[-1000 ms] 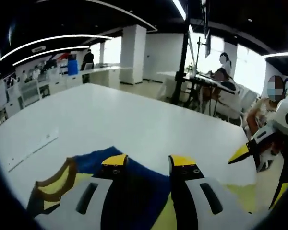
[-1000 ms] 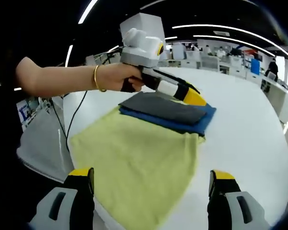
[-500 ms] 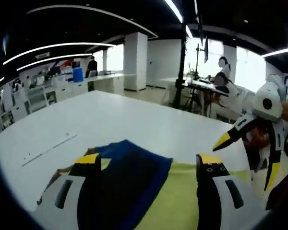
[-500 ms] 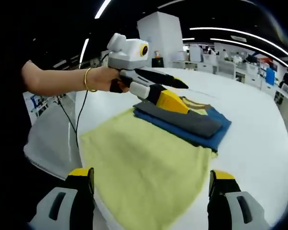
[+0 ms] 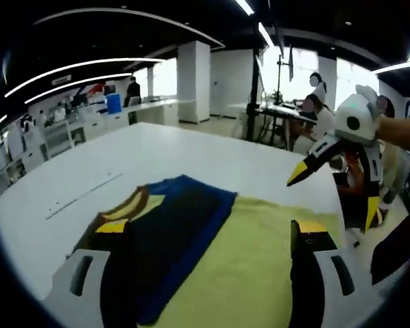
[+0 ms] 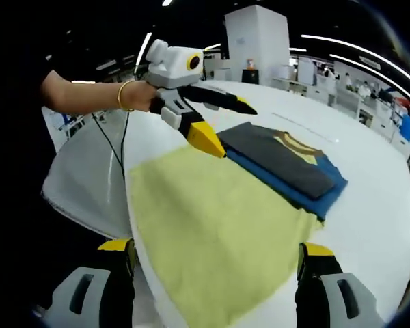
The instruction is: Fold the garment on the visible template until the final outline fits inside the template.
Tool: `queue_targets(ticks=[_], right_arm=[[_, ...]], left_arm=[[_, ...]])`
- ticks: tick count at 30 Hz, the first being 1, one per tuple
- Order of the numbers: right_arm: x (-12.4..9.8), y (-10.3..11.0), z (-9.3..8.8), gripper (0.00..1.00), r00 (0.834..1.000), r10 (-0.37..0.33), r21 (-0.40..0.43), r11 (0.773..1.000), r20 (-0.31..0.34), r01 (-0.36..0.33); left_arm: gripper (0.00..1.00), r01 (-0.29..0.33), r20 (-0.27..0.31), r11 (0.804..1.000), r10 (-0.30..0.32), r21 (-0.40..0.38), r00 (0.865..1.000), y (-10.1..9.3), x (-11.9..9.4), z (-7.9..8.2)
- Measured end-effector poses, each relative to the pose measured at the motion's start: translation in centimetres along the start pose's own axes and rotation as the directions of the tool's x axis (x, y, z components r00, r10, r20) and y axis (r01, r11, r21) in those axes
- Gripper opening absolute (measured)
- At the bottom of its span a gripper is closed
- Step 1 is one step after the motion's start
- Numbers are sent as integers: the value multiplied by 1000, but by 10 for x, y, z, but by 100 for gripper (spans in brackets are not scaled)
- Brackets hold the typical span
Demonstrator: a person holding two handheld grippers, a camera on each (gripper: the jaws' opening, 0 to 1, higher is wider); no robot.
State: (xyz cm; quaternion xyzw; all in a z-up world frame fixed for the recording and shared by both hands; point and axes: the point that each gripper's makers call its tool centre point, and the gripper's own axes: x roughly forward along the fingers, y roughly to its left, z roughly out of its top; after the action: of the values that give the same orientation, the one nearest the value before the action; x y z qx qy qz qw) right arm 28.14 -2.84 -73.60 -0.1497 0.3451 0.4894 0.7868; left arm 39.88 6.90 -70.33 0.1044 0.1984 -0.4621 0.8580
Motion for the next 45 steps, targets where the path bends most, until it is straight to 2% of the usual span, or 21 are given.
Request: queue_targets(ticks=[13,16,18,23,27,30,36,39,45], right_arm=[[1,16,-21,92,996,34,-36,999,-80,-37],[1,18,-26,87,995,38,-40,998,-96,-42],[2,20,-35,81,991,37,-27,999,-129,-41],[4,25,-46,72,988,39,-16,999,-153,-42],[6,28,-55,71,984,37,-25,999,-177,-42],[7,29,-61,68,981,33,-38,998,-193,-41],[7,29,-72,58,977,14,-60,998,-212,-27],[6,28,-76,49,974,-3,-62,998,-227,-12],[6,29,-79,46,973,-7,-67,998,-233,-9]], left_arm=[[90,29,-54,1000,-28,11,998,-23,-51,-41],[89,34,-72,999,-33,12,997,-27,-60,-51],[88,33,-91,999,-33,2,995,-30,-69,-60],[83,33,-121,999,-33,-5,992,-40,-84,-78],[76,47,-138,999,-47,-7,989,-47,-93,-92],[71,84,-179,996,-83,0,980,-58,-100,-108],[65,115,-243,993,-105,28,964,-70,-115,-131],[60,127,-273,991,-111,44,956,-73,-121,-139],[52,136,-320,988,-106,73,941,-76,-130,-152]])
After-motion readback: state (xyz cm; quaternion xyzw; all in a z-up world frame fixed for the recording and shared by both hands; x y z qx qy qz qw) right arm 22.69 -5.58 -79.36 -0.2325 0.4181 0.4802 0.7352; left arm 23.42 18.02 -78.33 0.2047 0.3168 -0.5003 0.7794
